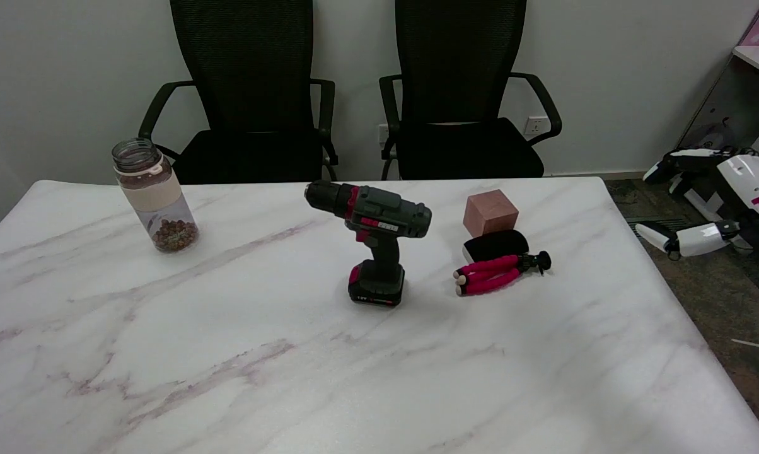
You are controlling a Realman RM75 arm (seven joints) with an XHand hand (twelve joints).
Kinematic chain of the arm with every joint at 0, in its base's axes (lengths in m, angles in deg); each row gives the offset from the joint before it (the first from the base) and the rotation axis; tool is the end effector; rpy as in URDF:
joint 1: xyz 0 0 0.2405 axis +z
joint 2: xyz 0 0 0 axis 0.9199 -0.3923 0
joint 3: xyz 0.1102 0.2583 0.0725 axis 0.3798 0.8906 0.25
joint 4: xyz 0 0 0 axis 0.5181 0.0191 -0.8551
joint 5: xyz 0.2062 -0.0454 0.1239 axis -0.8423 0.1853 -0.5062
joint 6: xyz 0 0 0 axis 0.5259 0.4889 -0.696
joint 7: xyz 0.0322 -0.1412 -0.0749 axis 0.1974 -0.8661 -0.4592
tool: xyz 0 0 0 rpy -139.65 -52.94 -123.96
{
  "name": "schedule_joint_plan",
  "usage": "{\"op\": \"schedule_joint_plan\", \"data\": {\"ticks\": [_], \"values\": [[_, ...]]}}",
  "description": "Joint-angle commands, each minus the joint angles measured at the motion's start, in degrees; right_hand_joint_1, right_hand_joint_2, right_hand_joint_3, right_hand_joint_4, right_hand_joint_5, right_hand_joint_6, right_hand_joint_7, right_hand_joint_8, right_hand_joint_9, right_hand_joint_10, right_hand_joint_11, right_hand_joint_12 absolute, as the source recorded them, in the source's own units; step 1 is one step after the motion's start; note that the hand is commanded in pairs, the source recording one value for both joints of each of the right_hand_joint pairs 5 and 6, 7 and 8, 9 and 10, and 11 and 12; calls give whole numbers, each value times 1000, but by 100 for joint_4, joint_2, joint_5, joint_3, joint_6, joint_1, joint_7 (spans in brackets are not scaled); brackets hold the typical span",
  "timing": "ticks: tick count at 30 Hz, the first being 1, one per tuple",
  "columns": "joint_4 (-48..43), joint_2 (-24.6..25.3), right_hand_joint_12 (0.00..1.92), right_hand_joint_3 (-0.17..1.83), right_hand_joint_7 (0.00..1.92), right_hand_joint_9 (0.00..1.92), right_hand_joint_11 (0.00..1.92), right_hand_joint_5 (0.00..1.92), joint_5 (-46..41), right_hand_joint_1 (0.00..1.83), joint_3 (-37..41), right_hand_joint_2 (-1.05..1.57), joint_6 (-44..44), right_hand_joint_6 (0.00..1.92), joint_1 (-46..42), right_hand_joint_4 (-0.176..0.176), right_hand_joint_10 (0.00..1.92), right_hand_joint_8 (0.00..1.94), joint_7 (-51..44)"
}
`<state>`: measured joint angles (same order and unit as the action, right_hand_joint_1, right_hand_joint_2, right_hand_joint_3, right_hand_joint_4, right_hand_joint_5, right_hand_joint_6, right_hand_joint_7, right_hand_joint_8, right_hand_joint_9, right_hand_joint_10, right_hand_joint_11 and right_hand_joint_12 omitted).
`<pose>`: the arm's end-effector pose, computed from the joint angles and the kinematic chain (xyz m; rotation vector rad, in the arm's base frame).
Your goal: Pick up the power screwdriver.
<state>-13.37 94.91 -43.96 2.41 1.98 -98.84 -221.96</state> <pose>-0.2303 -0.1961 0.6049 1.5500 0.0824 0.5202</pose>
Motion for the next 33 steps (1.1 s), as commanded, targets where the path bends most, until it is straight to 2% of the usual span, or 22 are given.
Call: {"op": "schedule_joint_plan", "data": {"ticks": [1,6,11,14,21,33], "values": [[1449,316,954,969,802,713,954,802,-102,1047,-39,259,-387,802,-254,-176,713,802,413],[1932,500,937,1039,776,703,937,776,-5,1033,-177,179,-961,776,-46,-176,703,776,479],[2320,686,918,1059,716,687,918,716,0,1006,-408,109,-1580,716,278,-176,687,716,1147],[2426,814,892,1114,651,673,892,651,9,990,-555,60,-1645,651,456,-176,673,651,1253],[2640,1027,836,1050,558,652,836,558,87,970,-928,46,-1871,558,919,-176,652,558,2071],[2793,1342,804,1005,472,634,804,472,299,923,-1570,68,-2298,472,1732,-176,634,472,2091]]}}
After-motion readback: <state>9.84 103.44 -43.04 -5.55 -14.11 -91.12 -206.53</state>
